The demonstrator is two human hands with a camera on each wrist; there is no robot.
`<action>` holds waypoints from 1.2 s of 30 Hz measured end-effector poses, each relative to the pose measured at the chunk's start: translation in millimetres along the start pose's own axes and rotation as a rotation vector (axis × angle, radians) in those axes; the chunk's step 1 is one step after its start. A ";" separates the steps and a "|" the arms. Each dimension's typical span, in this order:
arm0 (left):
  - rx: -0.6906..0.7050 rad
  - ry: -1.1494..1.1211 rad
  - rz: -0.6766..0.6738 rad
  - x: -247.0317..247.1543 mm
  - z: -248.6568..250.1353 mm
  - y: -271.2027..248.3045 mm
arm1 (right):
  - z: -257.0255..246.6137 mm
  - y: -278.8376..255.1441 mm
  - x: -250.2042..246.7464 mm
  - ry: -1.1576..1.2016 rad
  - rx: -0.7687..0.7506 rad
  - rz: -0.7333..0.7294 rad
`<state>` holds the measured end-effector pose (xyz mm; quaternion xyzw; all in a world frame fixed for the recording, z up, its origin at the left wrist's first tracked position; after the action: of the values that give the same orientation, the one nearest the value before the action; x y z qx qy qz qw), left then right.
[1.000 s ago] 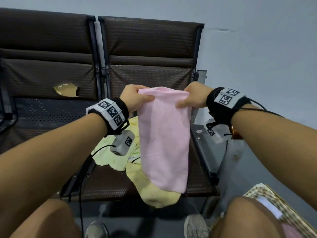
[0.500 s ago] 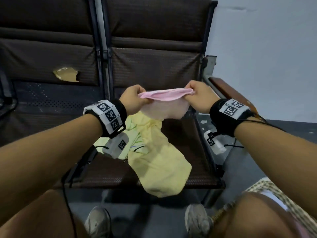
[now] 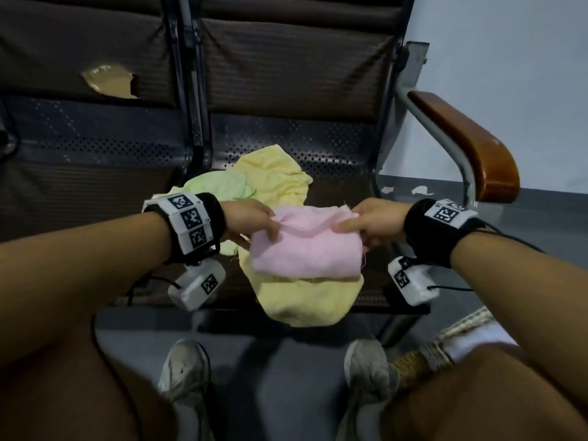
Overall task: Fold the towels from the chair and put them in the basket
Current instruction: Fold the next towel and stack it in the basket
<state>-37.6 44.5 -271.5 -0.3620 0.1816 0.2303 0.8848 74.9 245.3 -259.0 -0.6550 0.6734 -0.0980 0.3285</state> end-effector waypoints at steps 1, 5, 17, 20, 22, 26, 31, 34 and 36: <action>0.000 -0.023 0.080 -7.1 0.3 8.7 | -2.1 8.1 -7.4 0.046 -0.031 0.081; -0.005 -0.127 0.379 -28.2 -5.4 43.0 | 3.5 43.8 -32.0 0.181 -0.084 0.390; 0.170 0.095 0.483 -2.7 -12.9 72.8 | -8.5 62.4 -14.8 -0.444 -0.323 0.489; 0.231 0.218 0.276 18.1 -15.5 67.3 | 2.4 51.9 6.2 -0.560 -0.311 0.264; 0.218 0.384 0.184 29.0 -22.9 64.1 | 18.7 49.8 17.2 -0.716 -0.229 0.152; 0.223 0.469 0.233 29.1 -28.0 62.1 | 26.6 48.0 27.0 -0.800 -0.226 0.108; 0.223 0.336 0.395 5.4 -16.8 59.2 | 8.0 37.0 19.5 -0.742 -0.327 0.232; 0.254 0.174 0.408 -4.6 -13.5 57.6 | 0.3 29.8 5.0 -0.591 -0.333 0.237; 0.229 0.033 0.398 -8.5 -16.5 60.5 | -0.2 29.9 -2.0 -0.382 -0.292 0.204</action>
<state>-79.8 68.5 -312.1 -0.2199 0.2888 0.3721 0.8543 50.2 250.8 -275.1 -0.6309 0.6687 0.1592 0.3596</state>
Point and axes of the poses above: each hand's wrist, its own y-axis towards the middle knuckle, its own x-axis out of the palm, z = x × y, the point moved 7 cm from there along y, towards the middle knuckle, and after that the axes turned 7 degrees about y, right-handed, at the moved point
